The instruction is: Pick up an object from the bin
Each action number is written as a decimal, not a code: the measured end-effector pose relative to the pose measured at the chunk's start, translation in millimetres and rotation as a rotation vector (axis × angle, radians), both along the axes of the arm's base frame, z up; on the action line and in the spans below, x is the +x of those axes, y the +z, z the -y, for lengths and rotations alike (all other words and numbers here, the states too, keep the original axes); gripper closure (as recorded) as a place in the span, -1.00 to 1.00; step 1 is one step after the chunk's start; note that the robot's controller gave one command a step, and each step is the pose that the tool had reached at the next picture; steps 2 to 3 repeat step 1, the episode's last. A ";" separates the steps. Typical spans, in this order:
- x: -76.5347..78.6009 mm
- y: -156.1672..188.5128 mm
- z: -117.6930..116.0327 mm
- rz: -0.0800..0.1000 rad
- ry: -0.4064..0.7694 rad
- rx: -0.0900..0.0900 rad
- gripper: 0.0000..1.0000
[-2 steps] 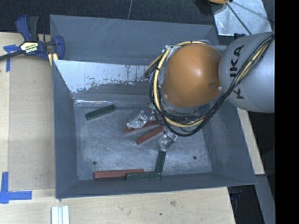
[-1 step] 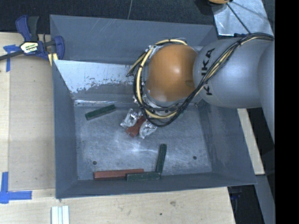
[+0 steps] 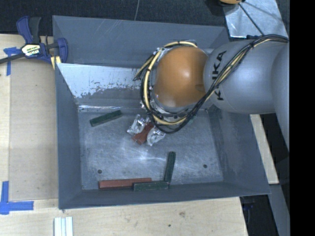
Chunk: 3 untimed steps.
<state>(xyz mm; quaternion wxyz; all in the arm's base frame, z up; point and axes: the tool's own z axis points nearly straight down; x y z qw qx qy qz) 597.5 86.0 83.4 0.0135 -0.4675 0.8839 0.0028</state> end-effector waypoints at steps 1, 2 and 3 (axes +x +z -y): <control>13.4 165.2 -0.5 -0.010 -0.002 -0.015 1.00; 13.4 165.2 -0.5 -0.010 -0.002 -0.015 1.00; 13.4 165.2 -0.5 -0.010 -0.002 -0.015 1.00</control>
Offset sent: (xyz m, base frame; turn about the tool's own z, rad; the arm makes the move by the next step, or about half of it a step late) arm 0.0000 0.0000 0.0000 0.0000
